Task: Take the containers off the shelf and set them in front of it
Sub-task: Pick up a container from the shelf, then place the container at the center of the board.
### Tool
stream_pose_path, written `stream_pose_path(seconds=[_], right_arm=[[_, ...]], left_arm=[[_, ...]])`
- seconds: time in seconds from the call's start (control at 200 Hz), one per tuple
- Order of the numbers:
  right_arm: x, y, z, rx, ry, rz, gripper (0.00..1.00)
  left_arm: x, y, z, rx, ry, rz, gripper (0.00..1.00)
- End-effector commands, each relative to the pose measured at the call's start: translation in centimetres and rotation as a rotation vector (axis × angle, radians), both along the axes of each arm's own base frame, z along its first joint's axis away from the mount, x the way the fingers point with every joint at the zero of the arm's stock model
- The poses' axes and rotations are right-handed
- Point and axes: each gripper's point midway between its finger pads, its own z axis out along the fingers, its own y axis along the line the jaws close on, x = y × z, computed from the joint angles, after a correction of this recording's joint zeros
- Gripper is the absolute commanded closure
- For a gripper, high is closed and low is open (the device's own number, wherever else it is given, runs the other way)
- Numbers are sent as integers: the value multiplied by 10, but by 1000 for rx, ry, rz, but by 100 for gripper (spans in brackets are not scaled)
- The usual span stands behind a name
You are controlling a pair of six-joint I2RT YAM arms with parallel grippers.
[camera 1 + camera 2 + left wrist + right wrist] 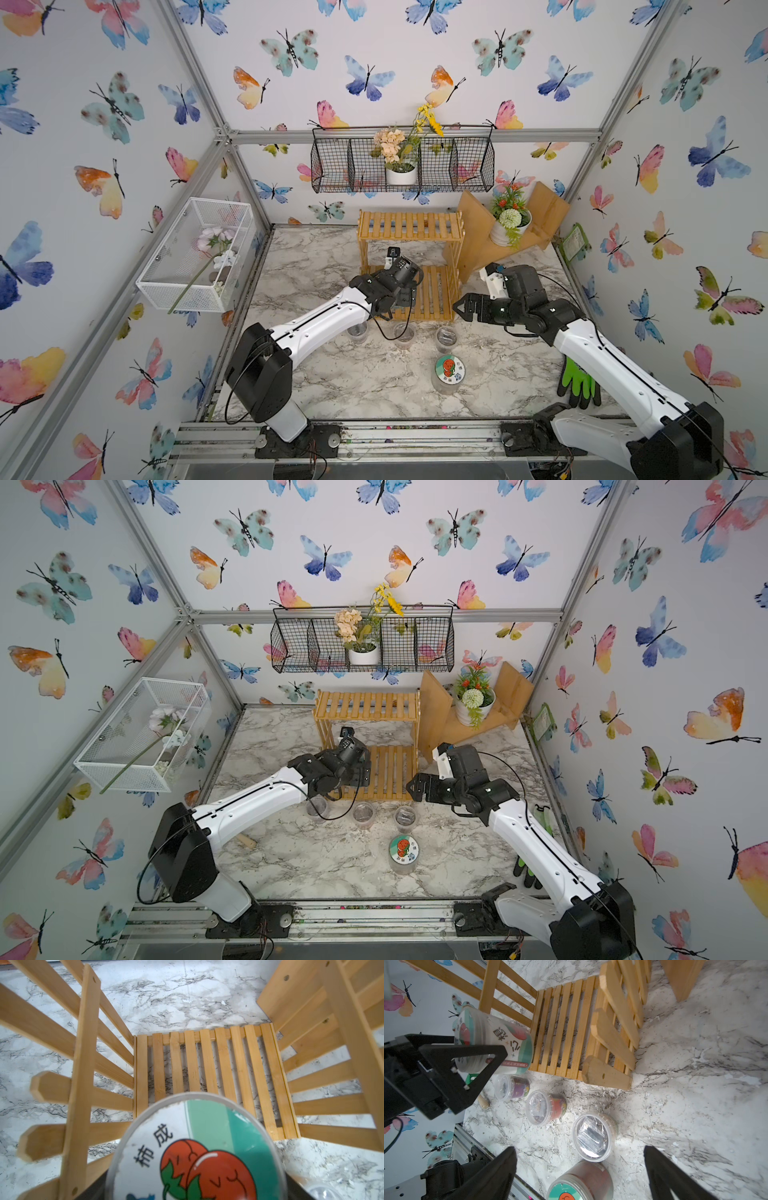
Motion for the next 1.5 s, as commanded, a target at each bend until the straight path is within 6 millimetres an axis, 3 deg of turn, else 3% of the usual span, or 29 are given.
stream_pose_path(seconds=[0.0, 0.315, 0.561, 0.736, 0.981, 1.497], right_arm=[[-1, 4, 4, 25, -14, 29, 2], [-7, 3, -3, 30, 4, 34, 2], [-13, 1, -4, 37, 11, 28, 2], [-18, 0, -5, 46, 17, 27, 2], [-21, -2, -3, 54, 14, 18, 2], [-22, -5, 0, 49, 1, 4, 2]], left_arm=[[-26, 14, 12, 20, -26, -6, 30], [-93, 4, 19, -3, -50, -98, 30], [-143, -2, -4, 35, -34, -179, 30], [-163, -3, -21, 42, -15, -209, 30], [-177, -7, -49, 45, 16, -243, 30], [-174, -21, -83, 70, 23, -272, 26]])
